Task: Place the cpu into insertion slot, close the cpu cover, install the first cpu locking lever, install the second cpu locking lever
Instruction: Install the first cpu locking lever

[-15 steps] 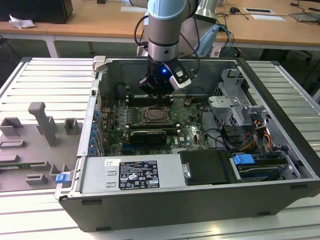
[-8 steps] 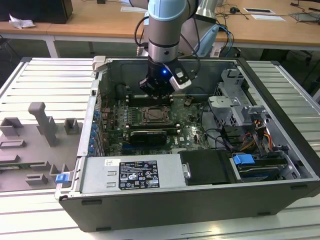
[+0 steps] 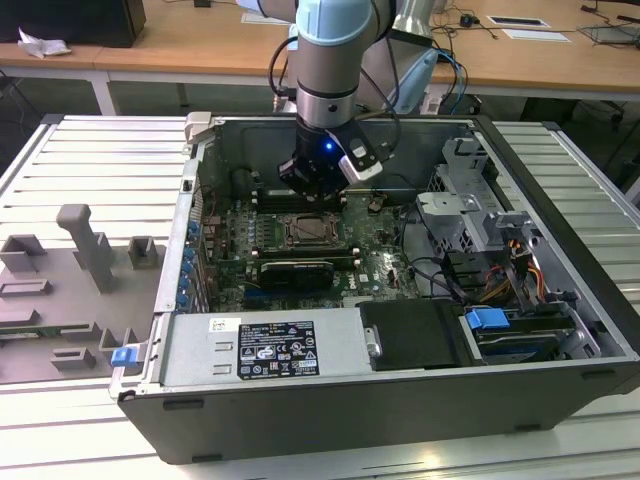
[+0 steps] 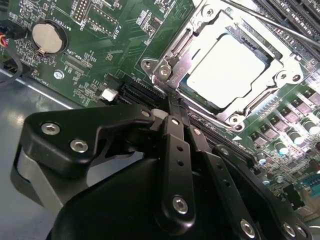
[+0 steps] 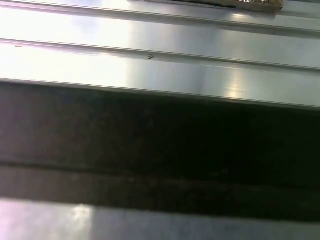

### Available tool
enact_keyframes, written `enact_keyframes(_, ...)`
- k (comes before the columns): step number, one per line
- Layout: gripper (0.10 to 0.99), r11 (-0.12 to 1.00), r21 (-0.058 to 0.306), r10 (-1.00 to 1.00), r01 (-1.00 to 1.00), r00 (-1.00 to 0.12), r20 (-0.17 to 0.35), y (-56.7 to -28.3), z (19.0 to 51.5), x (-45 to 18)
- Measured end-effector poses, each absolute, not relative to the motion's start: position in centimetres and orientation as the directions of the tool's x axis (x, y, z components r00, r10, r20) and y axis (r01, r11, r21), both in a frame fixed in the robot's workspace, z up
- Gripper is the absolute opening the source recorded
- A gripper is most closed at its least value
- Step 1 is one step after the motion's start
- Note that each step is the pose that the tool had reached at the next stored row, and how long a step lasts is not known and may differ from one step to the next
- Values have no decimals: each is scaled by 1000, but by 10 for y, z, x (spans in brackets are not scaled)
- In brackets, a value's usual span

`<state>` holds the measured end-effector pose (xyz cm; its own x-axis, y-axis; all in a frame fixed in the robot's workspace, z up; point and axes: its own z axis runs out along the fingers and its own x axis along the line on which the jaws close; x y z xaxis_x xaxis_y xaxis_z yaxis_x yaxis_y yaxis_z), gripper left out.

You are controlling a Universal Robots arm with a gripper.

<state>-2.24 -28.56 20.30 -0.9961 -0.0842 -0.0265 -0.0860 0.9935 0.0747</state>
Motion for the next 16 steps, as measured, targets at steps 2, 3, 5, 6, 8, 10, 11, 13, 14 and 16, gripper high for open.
enact_keyframes(2,106,994,74,-84,-86,-996,-27,-285,202,-22)
enact_keyframes(3,106,994,72,-84,-86,-996,-26,-286,201,-22)
enact_keyframes(5,106,993,76,-84,-86,-996,-27,-286,201,-21)
enact_keyframes(6,106,993,76,-84,-86,-996,-27,-285,201,-21)
enact_keyframes(8,106,993,76,-84,-86,-996,-27,-285,203,-21)
enact_keyframes(10,106,993,76,-84,-86,-996,-27,-285,206,-21)
enact_keyframes(11,106,993,76,-84,-86,-996,-27,-285,208,-21)
enact_keyframes(13,106,993,76,-84,-86,-996,-27,-286,216,-21)
enact_keyframes(14,106,993,76,-84,-86,-996,-27,-287,216,-21)
enact_keyframes(16,106,993,76,-84,-86,-996,-27,-289,216,-21)
